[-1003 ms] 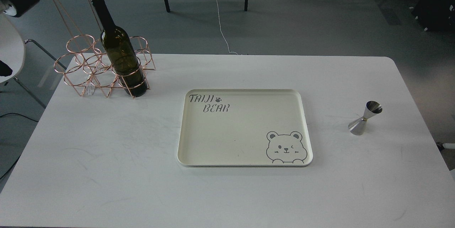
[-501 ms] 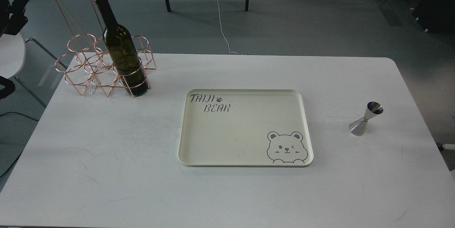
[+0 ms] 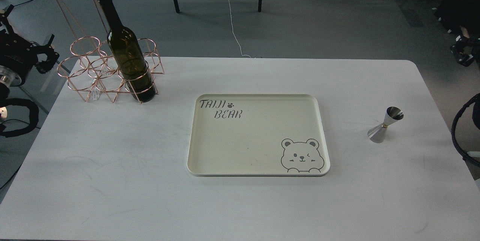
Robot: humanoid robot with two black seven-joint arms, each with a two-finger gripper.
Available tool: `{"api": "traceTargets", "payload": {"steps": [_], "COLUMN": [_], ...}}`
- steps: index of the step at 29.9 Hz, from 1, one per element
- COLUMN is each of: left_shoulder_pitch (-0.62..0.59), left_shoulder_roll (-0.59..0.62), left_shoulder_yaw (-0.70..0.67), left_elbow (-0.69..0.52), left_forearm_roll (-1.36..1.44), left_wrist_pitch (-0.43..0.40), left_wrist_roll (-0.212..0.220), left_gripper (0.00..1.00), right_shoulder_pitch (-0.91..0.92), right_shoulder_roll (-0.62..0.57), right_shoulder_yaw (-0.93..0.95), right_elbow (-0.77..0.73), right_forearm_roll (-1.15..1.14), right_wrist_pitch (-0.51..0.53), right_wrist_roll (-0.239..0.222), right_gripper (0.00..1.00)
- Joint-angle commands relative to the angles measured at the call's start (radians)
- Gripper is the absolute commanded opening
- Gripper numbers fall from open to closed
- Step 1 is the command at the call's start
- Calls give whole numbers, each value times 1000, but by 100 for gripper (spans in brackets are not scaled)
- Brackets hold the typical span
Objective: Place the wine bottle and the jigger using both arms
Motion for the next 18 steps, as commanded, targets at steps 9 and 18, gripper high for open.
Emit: {"api": "traceTargets", "payload": {"steps": [9,18], "left_shoulder_pitch": [50,50], "left_shoulder_roll": [-78,-66], "left_shoulder_yaw": [-105,-102], "left_elbow": [7,6], "left_forearm_roll": [-12,-1], "left_wrist_pitch": [-16,-18], "left_wrist_roll": [4,6], "left_gripper": [98,98], "right_shoulder_pitch": [-58,-62], "right_shoulder_roll": [100,110], "right_shoulder_yaw": [50,44], "right_elbow": [-157,-163], "right_forearm_roll": [30,24], "right_wrist_pitch": [102,102], "right_wrist_roll": [-29,-28], "right_gripper": [99,99]}}
